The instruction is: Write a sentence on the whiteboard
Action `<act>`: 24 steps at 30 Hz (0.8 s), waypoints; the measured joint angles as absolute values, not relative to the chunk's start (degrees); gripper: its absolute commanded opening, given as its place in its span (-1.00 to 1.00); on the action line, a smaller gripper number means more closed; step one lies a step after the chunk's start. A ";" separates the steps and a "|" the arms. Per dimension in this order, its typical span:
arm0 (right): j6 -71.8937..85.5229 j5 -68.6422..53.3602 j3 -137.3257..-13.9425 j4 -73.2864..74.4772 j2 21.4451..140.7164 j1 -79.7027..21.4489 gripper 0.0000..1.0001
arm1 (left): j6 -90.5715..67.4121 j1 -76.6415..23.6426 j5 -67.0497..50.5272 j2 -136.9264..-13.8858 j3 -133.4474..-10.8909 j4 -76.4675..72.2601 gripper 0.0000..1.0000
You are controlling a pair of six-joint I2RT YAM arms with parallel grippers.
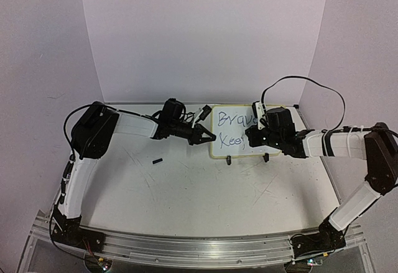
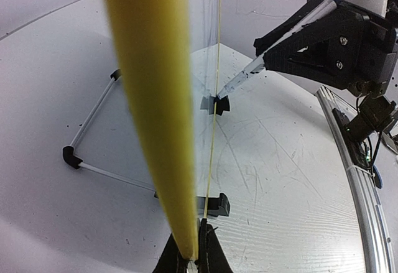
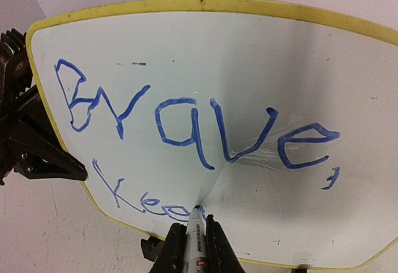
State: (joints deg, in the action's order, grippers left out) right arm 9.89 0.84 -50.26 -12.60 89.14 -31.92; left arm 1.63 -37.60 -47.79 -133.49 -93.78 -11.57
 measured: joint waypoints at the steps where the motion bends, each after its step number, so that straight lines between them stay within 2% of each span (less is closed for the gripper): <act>1: 9.89 0.89 -50.26 -12.60 89.14 -31.92 -1.00 | 1.63 -37.60 -47.77 -133.49 -93.80 -11.55 -1.00; 24: 11.22 0.51 -46.68 -12.75 91.98 -31.99 -1.00 | 1.76 -37.60 -47.72 -133.49 -94.17 -10.96 -1.00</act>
